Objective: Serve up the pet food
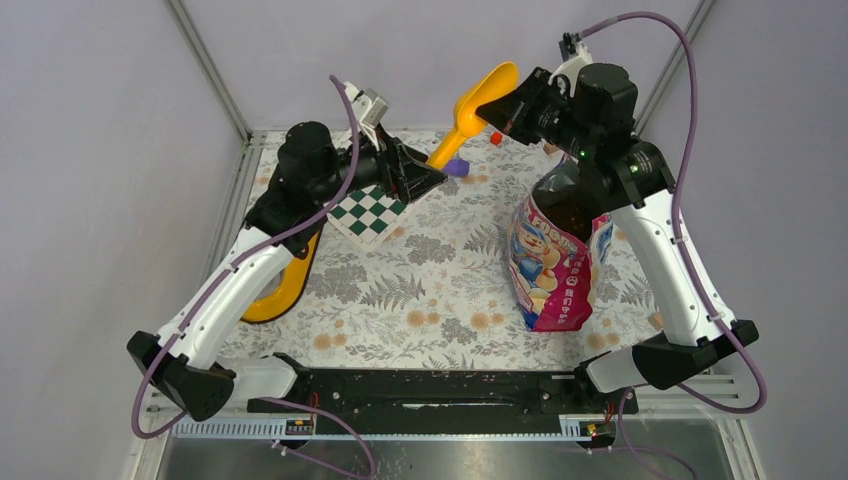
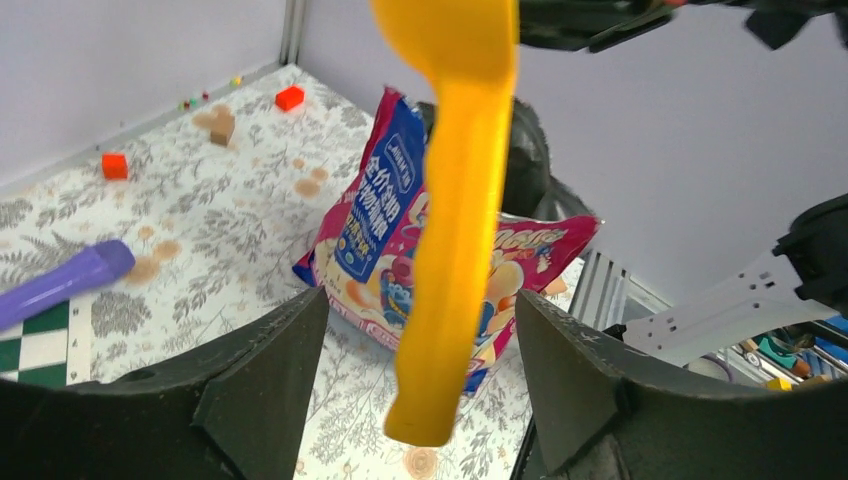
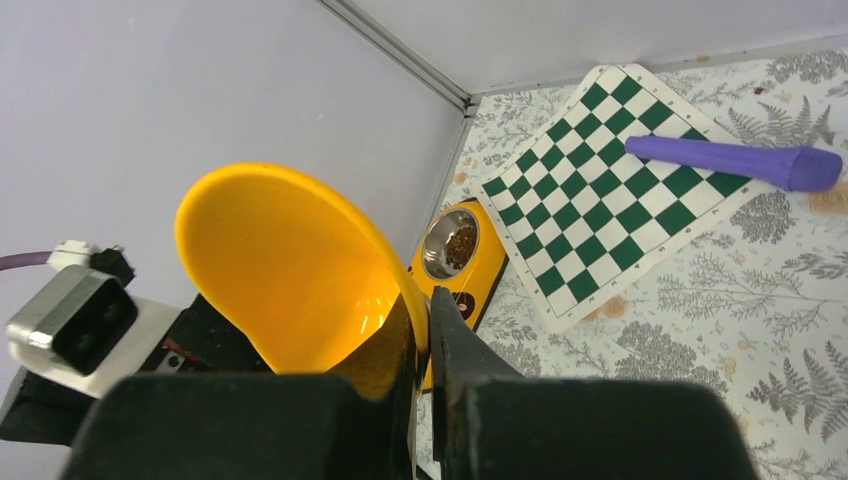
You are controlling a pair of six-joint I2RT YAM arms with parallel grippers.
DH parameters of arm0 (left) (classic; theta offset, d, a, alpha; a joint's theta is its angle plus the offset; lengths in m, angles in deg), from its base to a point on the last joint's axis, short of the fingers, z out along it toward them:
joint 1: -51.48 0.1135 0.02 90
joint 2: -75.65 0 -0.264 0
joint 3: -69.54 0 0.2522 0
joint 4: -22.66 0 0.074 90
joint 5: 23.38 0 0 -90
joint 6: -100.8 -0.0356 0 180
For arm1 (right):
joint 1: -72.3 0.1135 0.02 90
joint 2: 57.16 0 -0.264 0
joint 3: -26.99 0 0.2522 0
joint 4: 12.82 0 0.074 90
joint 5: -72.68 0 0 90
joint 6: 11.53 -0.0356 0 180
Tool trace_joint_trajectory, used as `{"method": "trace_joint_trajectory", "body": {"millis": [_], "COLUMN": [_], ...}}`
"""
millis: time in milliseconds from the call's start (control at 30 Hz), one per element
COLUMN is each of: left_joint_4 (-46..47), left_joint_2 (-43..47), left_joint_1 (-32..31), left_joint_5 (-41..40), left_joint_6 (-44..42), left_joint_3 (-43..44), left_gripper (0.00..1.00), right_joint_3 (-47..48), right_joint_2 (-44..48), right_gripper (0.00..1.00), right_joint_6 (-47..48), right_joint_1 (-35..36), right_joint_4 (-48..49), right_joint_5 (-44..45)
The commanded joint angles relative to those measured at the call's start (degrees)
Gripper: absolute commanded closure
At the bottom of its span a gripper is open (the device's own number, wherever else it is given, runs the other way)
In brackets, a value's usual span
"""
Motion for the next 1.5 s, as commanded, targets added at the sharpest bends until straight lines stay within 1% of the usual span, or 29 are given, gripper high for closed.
{"method": "trace_joint_trajectory", "body": {"millis": [0, 133, 167, 233, 267, 300, 333, 433, 467, 533, 567, 600, 667, 733, 800, 933, 1033, 1100, 1133, 1233, 1267, 1333, 1400, 1433, 1467], "left_joint_4": [-1.6, -2.1, -2.4, -2.7, -2.8, -2.8, -2.7, -3.2, -3.7, -4.0, -4.1, -4.4, -6.8, -9.9, -11.2, -13.2, -14.8, -15.9, -16.0, -16.1, -16.1, -13.9, -9.0, -5.9, -2.7], "left_joint_2": [-1.0, -2.9, -3.2, -3.8, -4.0, -4.1, -4.2, -4.6, -4.6, -4.5, -4.4, -4.4, -4.6, -4.7, -4.4, -4.3, -4.5, -4.5, -4.3, -4.3, -4.3, -4.3, -3.5, -3.0, -2.4], "left_joint_1": [-0.5, -0.6, -0.6, -0.6, -0.6, -0.6, -0.6, -0.4, -0.2, 1.0, 1.8, 2.7, 3.6, 3.8, 3.8, 3.8, 3.8, 3.8, 3.8, 3.8, 3.8, 3.8, 3.8, 3.9, 3.9], "left_joint_5": [-3.2, 0.4, 0.6, 1.4, 1.9, 2.2, 2.6, 3.4, 4.1, 8.4, 11.4, 14.3, 16.9, 18.8, 20.9, 23.9, 25.5, 25.9, 26.0, 25.9, 25.8, 25.0, 22.5, 20.2, 18.1], "left_joint_6": [-2.7, -2.3, -2.2, -2.1, -2.0, -1.9, -1.8, -2.5, -2.9, -3.3, -3.2, -3.1, -3.9, -5.7, -6.5, -7.7, -9.0, -10.0, -10.3, -10.4, -10.0, -7.9, -3.8, -1.2, 1.2], "left_joint_3": [1.8, 2.9, 3.3, 4.0, 4.3, 4.5, 4.7, 5.5, 5.7, 5.9, 5.9, 6.2, 7.3, 9.0, 9.5, 10.3, 10.8, 11.1, 11.2, 11.6, 12.0, 12.1, 10.9, 9.2, 7.7], "left_gripper": [0.32, 0.42, 0.47, 0.60, 0.63, 0.64, 0.70, 0.99, 1.00, 1.00, 1.00, 1.00, 1.00, 1.00, 1.00, 1.00, 1.00, 1.00, 1.00, 1.00, 0.89, 0.74, 0.44, 0.33, 0.27], "right_joint_3": [0.9, 0.4, 0.1, -0.4, -0.7, -1.1, -1.4, -2.0, -2.1, -2.5, -3.0, -3.7, -4.4, -3.8, -2.7, 0.1, 1.4, 1.7, 2.1, 1.9, 1.3, -0.3, -2.7, -4.9, -7.0], "right_joint_2": [1.8, 1.5, 1.4, 1.2, 1.1, 1.0, 1.0, 1.0, 1.2, 1.8, 2.2, 2.6, 3.2, 3.2, 3.0, 1.8, 0.6, 0.2, -0.3, -0.9, -0.7, 0.0, 1.5, 2.5, 3.5], "right_gripper": [1.00, 1.00, 1.00, 1.00, 1.00, 1.00, 1.00, 0.99, 0.91, 0.70, 0.62, 0.55, 0.49, 0.44, 0.40, 0.36, 0.37, 0.41, 0.45, 0.73, 0.84, 1.00, 1.00, 1.00, 1.00], "right_joint_6": [-2.4, -2.8, -2.9, -3.1, -3.2, -3.3, -3.4, -2.4, -1.5, 1.2, 2.4, 3.6, 4.6, 4.7, 6.3, 10.1, 10.4, 8.8, 7.7, 4.1, 2.8, -0.3, -4.4, -6.8, -9.3], "right_joint_1": [0.4, 0.3, 0.4, 0.3, 0.3, 0.3, 0.3, 0.3, 0.2, -0.5, -1.4, -2.7, -5.9, -9.2, -10.9, -11.3, -11.3, -11.3, -11.3, -11.3, -11.3, -11.3, -11.3, -11.3, -11.3], "right_joint_4": [-0.2, -0.2, -0.3, -0.3, -0.3, -0.3, -0.3, -0.3, -0.4, -0.3, 0.4, 1.3, 3.0, 3.9, 3.7, 0.6, -0.7, -0.8, -0.7, 0.3, 1.2, 3.3, 6.3, 8.1, 10.8], "right_joint_5": [1.4, 0.3, 0.3, 0.0, -0.1, -0.2, -0.3, -0.4, -0.4, -1.0, -2.7, -5.5, -13.4, -21.0, -27.0, -31.7, -31.9, -31.2, -31.5, -31.9, -31.9, -30.3, -26.4, -24.4, -22.9]}}
